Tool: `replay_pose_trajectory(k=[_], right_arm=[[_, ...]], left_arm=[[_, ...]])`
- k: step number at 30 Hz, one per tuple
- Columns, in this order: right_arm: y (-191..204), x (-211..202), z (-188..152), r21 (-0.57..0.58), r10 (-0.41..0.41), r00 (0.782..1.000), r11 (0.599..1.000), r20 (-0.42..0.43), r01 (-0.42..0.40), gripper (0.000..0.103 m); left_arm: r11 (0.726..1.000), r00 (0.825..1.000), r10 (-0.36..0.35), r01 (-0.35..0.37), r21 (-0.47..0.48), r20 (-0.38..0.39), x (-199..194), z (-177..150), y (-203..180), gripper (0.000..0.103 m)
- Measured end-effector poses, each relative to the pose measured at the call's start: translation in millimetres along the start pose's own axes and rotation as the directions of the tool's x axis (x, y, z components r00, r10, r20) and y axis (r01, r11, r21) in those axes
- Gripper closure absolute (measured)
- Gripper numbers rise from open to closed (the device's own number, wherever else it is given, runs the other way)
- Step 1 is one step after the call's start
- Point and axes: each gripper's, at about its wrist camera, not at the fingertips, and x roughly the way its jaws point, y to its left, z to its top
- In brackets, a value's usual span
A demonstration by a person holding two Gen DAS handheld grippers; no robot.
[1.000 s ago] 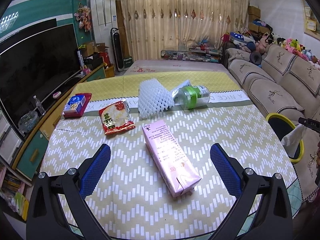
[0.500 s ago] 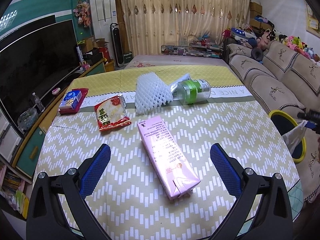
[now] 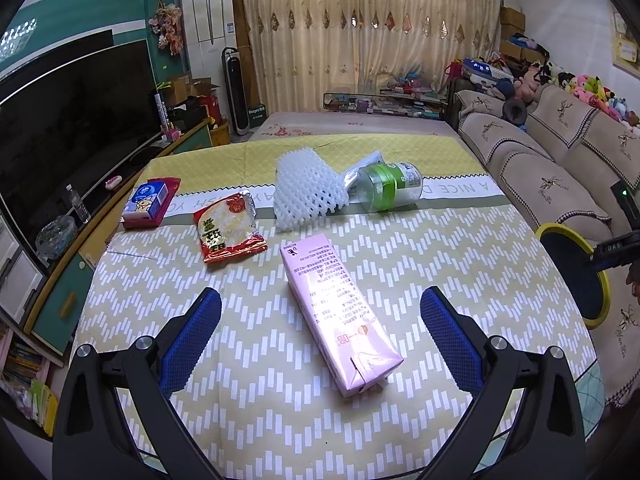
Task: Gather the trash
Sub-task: 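Grasp the pink juice carton with the left gripper and lift it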
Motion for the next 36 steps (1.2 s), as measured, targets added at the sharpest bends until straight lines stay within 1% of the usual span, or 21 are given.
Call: replay_pose_trajectory(k=[1,3,5,8,10,12,15,17,19,21,22,24,26,28,29,31,33,34,36], right_arm=[[0,-3,-3,0.01,0.006,1.0,1.0,0.015,-0.006,0.022],[4,-17,-9,0.013,0.029,0.996,0.999,0.08,-0.03,0.022],[8,-27,-15,0.007,0.057,0.992,0.998,0.111,-0.058,0.022],[20,-30,-26,-0.027,0.068,0.991,0.997,0.115,-0.066,0.022],[26,-29,-32,-0.048,0.076,0.991,0.996,0.106,-0.071,0.022],[27,-27,-36,-0.056,0.08,0.992,0.996,0.099,-0.075,0.022],[27,-24,-39,-0.062,0.072,0.993,0.996,0.094,-0.066,0.022],[25,-25,-41,-0.062,0.067,0.993,0.996,0.097,-0.061,0.022],[22,-25,-43,-0.064,0.063,0.993,0.996,0.098,-0.056,0.022],[20,-25,-45,-0.07,0.053,0.994,0.996,0.099,-0.046,0.022],[19,-25,-46,-0.073,0.049,0.994,0.996,0.097,-0.042,0.022],[17,-23,-48,-0.074,0.046,0.995,0.996,0.092,-0.04,0.022],[14,-21,-49,-0.074,0.043,0.995,0.997,0.087,-0.037,0.022],[13,-17,-50,-0.071,0.042,0.996,0.997,0.08,-0.037,0.022],[12,-15,-51,-0.071,0.043,0.996,0.997,0.076,-0.037,0.022],[13,-13,-53,-0.074,0.044,0.997,0.997,0.07,-0.039,0.022],[14,-12,-55,-0.08,0.044,0.997,0.996,0.065,-0.039,0.022],[15,-11,-56,-0.083,0.044,0.997,0.996,0.063,-0.039,0.022],[16,-11,-58,-0.085,0.044,0.997,0.996,0.064,-0.039,0.022]], left_arm=[[1.0,1.0,0.0,0.0,0.003,0.002,0,0,0,0.005],[1.0,1.0,-0.001,0.001,-0.003,0.002,0,-1,1,0.005],[1.0,1.0,0.003,-0.003,-0.008,-0.011,5,-1,1,0.005],[1.0,0.999,0.012,-0.012,-0.005,-0.034,12,-2,0,0.005],[0.999,0.998,0.032,-0.033,-0.007,-0.051,21,0,-1,0.005],[0.999,0.996,0.045,-0.046,-0.018,-0.081,32,4,1,0.005],[0.999,0.992,0.042,-0.045,-0.026,-0.12,46,6,3,0.005],[0.999,0.988,0.037,-0.041,-0.026,-0.152,54,9,3,0.011],[0.999,0.981,0.009,-0.017,-0.041,-0.196,64,12,5,0.024],[0.998,0.969,-0.028,0.015,-0.058,-0.245,74,14,6,0.03],[0.998,0.961,-0.049,0.034,-0.062,-0.272,79,15,7,0.031],[0.997,0.952,-0.066,0.052,-0.055,-0.3,86,18,7,0.031],[0.998,0.945,-0.069,0.061,-0.034,-0.319,91,23,5,0.032],[0.997,0.937,-0.073,0.075,-0.007,-0.341,96,28,2,0.04],[0.996,0.932,-0.079,0.084,0.0,-0.354,99,29,1,0.041],[0.995,0.922,-0.081,0.098,0.027,-0.378,106,32,-2,0.051],[0.992,0.921,-0.074,0.108,0.069,-0.384,107,34,-7,0.057],[0.986,0.922,-0.075,0.125,0.107,-0.379,106,34,-12,0.06],[0.972,0.928,-0.075,0.149,0.181,-0.364,101,34,-23,0.063]])
